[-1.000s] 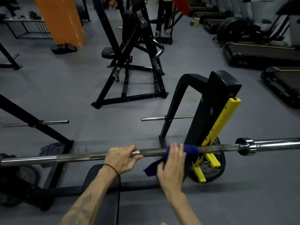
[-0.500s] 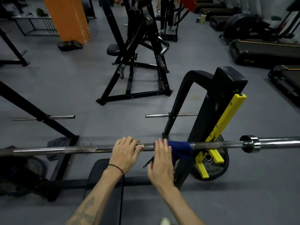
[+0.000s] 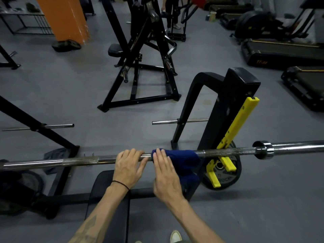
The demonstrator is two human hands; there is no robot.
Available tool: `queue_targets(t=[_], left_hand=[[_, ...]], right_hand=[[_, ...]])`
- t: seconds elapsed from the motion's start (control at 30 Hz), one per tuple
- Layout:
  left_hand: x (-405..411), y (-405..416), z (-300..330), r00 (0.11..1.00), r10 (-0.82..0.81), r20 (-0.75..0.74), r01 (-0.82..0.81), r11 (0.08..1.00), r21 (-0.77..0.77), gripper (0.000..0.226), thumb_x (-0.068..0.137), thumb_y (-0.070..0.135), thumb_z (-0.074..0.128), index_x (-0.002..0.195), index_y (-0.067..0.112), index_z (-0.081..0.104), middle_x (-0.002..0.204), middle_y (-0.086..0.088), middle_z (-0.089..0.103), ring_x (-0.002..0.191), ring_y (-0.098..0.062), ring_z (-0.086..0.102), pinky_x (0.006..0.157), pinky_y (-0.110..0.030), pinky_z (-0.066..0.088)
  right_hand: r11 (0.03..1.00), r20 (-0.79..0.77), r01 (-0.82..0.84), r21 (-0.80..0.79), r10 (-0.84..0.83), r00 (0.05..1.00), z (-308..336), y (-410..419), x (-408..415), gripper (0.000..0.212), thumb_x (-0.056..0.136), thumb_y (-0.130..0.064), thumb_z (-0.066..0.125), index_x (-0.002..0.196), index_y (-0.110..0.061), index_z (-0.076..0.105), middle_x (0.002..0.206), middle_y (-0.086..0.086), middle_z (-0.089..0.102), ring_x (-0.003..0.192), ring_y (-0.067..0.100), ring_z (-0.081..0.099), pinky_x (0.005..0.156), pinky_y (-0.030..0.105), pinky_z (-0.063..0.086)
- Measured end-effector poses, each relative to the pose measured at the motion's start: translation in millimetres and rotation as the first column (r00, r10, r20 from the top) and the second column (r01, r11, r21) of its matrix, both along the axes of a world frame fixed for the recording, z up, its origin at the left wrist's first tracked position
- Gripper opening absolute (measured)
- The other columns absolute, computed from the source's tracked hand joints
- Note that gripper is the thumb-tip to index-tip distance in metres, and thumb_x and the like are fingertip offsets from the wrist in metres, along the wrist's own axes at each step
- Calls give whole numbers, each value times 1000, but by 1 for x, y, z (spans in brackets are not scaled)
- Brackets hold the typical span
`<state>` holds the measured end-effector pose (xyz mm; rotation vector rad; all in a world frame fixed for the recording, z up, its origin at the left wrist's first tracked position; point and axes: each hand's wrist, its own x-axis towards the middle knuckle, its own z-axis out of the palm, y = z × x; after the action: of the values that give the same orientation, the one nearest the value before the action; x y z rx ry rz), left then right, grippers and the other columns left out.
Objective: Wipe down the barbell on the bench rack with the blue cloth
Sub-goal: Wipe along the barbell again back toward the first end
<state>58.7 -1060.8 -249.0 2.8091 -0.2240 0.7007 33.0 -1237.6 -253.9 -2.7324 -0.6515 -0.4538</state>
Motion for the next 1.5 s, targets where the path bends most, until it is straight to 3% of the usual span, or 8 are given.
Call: queue_targets(t=[0.1,0.3,0.5,0.7,0.9,1.13,1.3,1.5], left_hand=[[1,0,2,1000,-10,-14,10,1000,0,35,102,48,42,103,21,63,86,5,55,77,-18,49,79,-35,39],[3,-9,2,995,98,-26,-99,994,-50,35,102,49,41,92,23,63,79,8,54,74,-16,48,78,-34,38],[6,-9,4,994,110,11,-110,994,5,38,101,47,41,84,21,61,72,5,51,68,-17,46,72,-35,37],[7,-8,4,996,91,21,-91,996,7,37,102,47,42,85,20,62,74,4,51,69,-18,46,70,-35,36],[6,13,-1,998,-62,1,61,982,180,46,103,54,38,106,16,64,82,2,52,72,-19,49,69,-35,41],[-1,32,4,997,77,2,-77,993,84,55,95,66,43,93,15,65,79,1,49,71,-20,47,74,-35,39],[-1,29,6,996,89,-17,-87,992,86,59,92,70,42,89,16,63,80,1,47,72,-20,46,72,-34,35],[7,35,10,997,48,-66,-36,984,176,62,87,78,43,77,18,55,71,3,46,62,-19,47,60,-34,35]], right_hand=[[999,23,-26,-40,27,999,-4,-48,12,104,71,6,68,163,-6,22,172,12,16,159,25,13,128,43,22],[909,-114,367,197,-350,930,1,-11,4,97,80,-4,67,163,-1,15,172,17,11,160,31,2,129,51,14],[999,-20,-28,26,28,999,-2,-29,10,102,71,5,70,162,-6,25,171,10,19,160,23,13,130,38,11],[907,-123,364,212,-345,930,-1,-28,14,97,75,6,66,162,-3,24,170,13,21,160,25,5,129,49,15],[999,-31,25,24,-25,999,-3,-44,17,101,73,9,69,163,-10,25,170,9,23,159,22,13,128,45,22],[894,-118,396,211,-379,918,0,-28,14,97,77,0,69,162,-1,22,170,15,19,160,28,4,130,48,9],[993,-22,-1,117,4,1000,-7,-15,9,103,70,13,68,162,-7,26,170,9,22,159,23,13,128,41,16],[903,-69,328,276,-322,944,-6,-33,12,94,75,12,66,160,-4,30,169,11,25,160,25,12,131,42,9]])
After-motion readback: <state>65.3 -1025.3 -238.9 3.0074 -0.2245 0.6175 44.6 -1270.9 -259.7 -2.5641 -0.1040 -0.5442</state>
